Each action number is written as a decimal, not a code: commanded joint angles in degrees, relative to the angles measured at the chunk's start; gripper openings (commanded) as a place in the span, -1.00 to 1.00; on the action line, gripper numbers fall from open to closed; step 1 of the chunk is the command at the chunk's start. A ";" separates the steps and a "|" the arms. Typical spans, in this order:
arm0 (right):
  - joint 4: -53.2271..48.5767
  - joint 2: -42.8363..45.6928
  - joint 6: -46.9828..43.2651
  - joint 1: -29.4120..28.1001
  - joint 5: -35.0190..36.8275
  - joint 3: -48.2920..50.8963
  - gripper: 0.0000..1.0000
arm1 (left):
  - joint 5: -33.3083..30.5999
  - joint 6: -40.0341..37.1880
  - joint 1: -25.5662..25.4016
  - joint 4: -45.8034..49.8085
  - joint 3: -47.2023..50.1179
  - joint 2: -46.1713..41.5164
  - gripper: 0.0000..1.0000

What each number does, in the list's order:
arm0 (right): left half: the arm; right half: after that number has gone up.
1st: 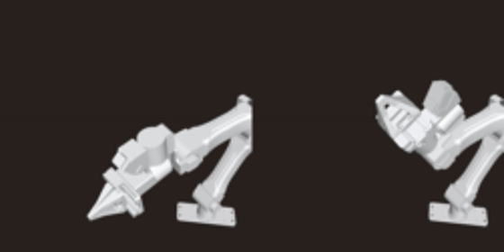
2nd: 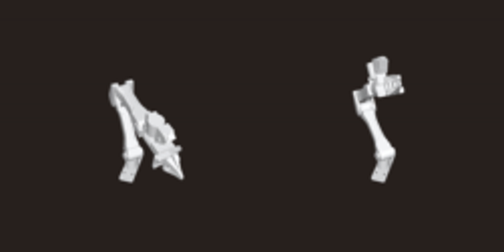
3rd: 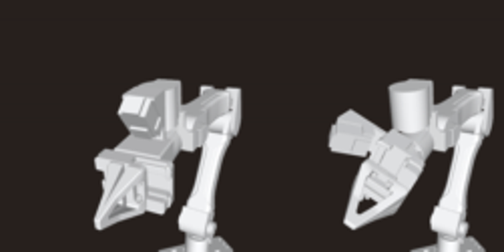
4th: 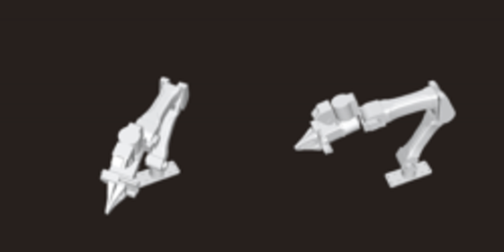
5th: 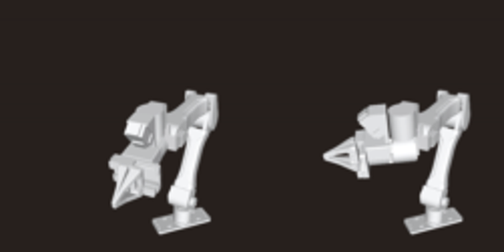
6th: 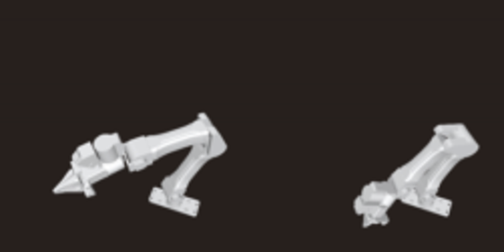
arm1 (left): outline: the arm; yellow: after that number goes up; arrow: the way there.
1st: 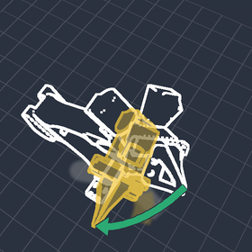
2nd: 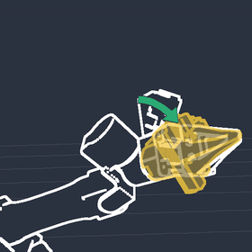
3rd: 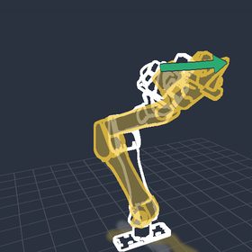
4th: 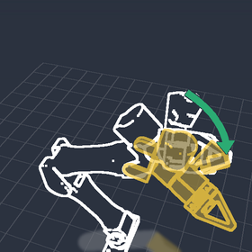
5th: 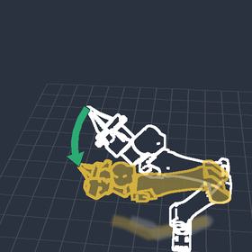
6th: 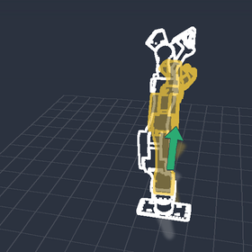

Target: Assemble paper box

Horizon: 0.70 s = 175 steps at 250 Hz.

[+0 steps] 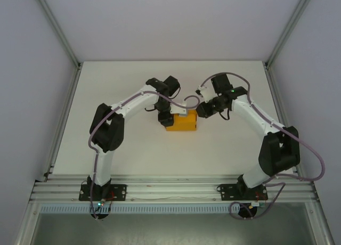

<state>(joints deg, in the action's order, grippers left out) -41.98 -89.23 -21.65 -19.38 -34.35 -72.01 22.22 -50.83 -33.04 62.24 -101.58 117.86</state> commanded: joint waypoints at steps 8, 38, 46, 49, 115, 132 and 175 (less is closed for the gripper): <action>1.28 -0.61 2.71 -0.66 -0.85 -0.82 -0.82 | -1.21 1.35 -0.54 1.94 -1.36 2.03 -0.26; 5.21 0.52 8.34 -1.34 0.22 1.44 -1.00 | -0.76 2.51 -0.57 0.57 -1.13 1.84 -0.26; 6.51 1.03 10.74 -1.72 0.57 1.97 -1.00 | -1.03 3.11 -0.71 0.01 -1.21 1.84 -0.26; 7.08 1.26 11.71 -1.88 0.74 2.22 -1.00 | -1.19 3.37 -0.71 -0.15 -1.20 1.84 -0.26; 19.94 7.04 37.42 -7.31 13.41 9.37 -1.00 | -1.45 5.30 -1.58 -1.04 -1.52 2.11 -0.24; 22.28 8.02 37.33 -8.94 15.88 11.51 -1.00 | -1.62 5.54 -1.78 -1.73 -1.08 1.89 -0.24; 34.33 9.66 35.90 -11.17 19.06 21.12 -1.00 | -1.68 6.33 -1.84 -2.99 -1.07 2.06 -0.22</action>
<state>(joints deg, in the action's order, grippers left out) -18.70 -80.51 11.44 -28.25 -17.23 -56.18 19.40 -45.19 -33.76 62.50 -102.02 118.02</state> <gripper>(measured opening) 0.041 0.413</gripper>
